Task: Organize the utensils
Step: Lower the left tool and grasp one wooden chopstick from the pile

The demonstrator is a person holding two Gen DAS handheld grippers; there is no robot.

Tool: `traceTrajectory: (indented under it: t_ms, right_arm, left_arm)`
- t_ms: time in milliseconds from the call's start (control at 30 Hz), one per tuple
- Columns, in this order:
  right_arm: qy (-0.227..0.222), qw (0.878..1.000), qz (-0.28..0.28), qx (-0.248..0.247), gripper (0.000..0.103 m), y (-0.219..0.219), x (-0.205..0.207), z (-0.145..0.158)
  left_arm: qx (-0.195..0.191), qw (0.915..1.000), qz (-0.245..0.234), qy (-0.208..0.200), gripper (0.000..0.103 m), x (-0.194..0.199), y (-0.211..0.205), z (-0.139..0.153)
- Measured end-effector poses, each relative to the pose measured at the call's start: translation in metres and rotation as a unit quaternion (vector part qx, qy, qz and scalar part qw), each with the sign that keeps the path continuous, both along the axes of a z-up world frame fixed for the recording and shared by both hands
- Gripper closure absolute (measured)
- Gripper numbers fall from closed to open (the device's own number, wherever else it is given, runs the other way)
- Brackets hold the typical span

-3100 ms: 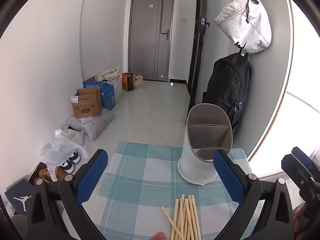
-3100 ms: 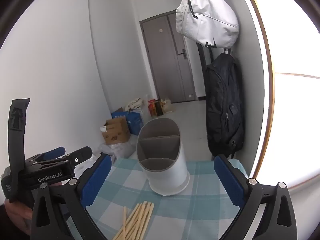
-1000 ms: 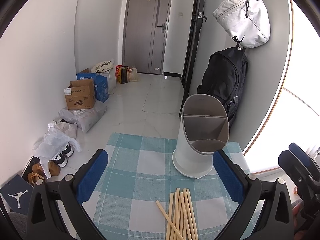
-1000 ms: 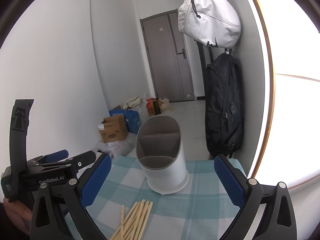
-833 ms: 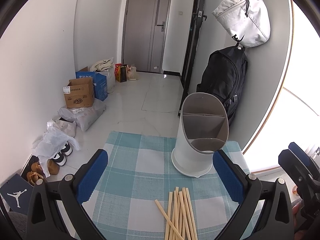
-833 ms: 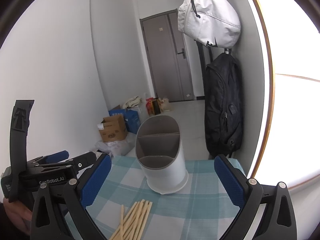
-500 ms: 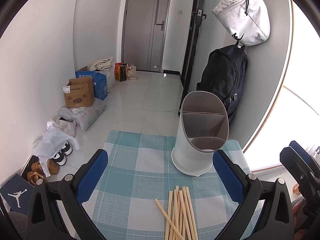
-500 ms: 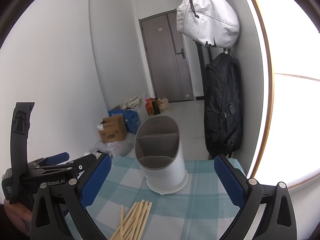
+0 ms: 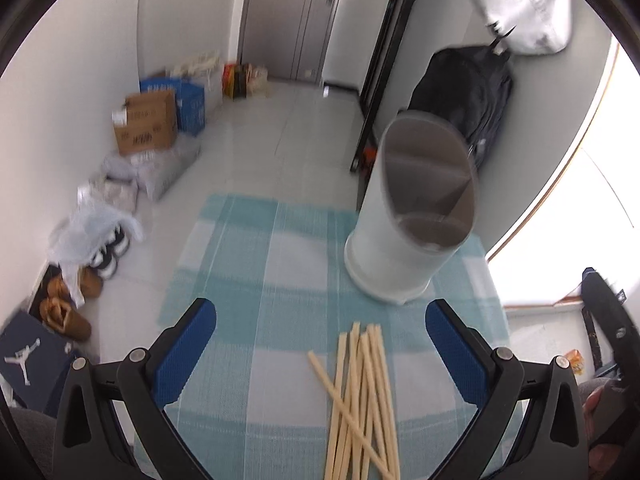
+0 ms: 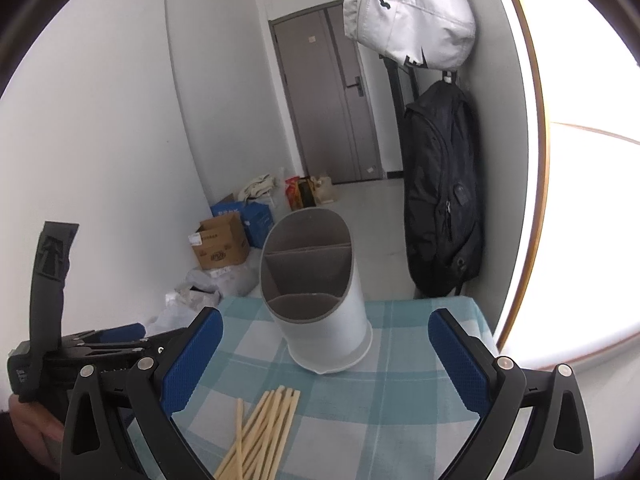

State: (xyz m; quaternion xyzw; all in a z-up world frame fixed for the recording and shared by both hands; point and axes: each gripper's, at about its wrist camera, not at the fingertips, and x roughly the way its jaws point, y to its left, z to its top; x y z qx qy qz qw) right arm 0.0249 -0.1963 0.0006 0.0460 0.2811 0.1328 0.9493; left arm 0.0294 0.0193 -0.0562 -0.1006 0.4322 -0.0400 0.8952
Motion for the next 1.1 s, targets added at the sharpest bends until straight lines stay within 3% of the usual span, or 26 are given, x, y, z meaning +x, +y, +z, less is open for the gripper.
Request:
traceTrajectory:
  t_ms: [33, 167, 233, 300, 400, 600, 733, 867, 933, 1100]
  right_arm:
    - [0.010, 1.000, 0.001, 0.002, 0.000, -0.001, 0.003, -0.002]
    - [0.055, 0.998, -0.001, 0.006, 0.000, -0.004, 0.014, -0.013]
    - [0.080, 0.997, -0.004, 0.007, 0.000, -0.006, 0.019, -0.019]
    - [0.103, 0.995, 0.000, 0.016, 0.000, -0.009, 0.025, -0.024]
    - [0.115, 0.993, 0.012, 0.027, 0.000, -0.010, 0.028, -0.027]
    - [0.119, 0.992, 0.027, 0.037, 0.000, -0.011, 0.032, -0.025]
    - [0.125, 0.991, 0.033, 0.045, 0.000, -0.013, 0.036, -0.024]
    - [0.137, 0.988, 0.035, 0.061, 0.000, -0.017, 0.040, -0.026]
    - [0.140, 0.987, 0.037, 0.066, 0.000, -0.018, 0.040, -0.025]
    - [0.136, 0.987, 0.039, 0.074, 0.000, -0.020, 0.038, -0.023]
  left_arm:
    - [-0.017, 0.9995, -0.005, 0.027, 0.008, 0.004, 0.004, -0.010]
    - [-0.041, 0.9929, -0.006, 0.111, 0.013, 0.012, 0.009, -0.042]
    - [-0.062, 0.9865, -0.006, 0.151, 0.029, 0.015, 0.010, -0.057]
    - [-0.074, 0.9797, -0.010, 0.186, 0.033, 0.018, 0.008, -0.068]
    - [-0.074, 0.9721, -0.011, 0.222, 0.049, 0.021, 0.002, -0.078]
    - [-0.063, 0.9679, -0.005, 0.243, 0.052, 0.030, -0.008, -0.074]
    - [-0.021, 0.9676, 0.001, 0.251, 0.069, 0.036, -0.013, -0.073]
    - [0.034, 0.9631, -0.010, 0.267, 0.074, 0.040, -0.026, -0.070]
    - [0.061, 0.9605, -0.005, 0.271, 0.085, 0.043, -0.033, -0.066]
    - [0.098, 0.9583, -0.013, 0.268, 0.099, 0.040, -0.051, -0.063]
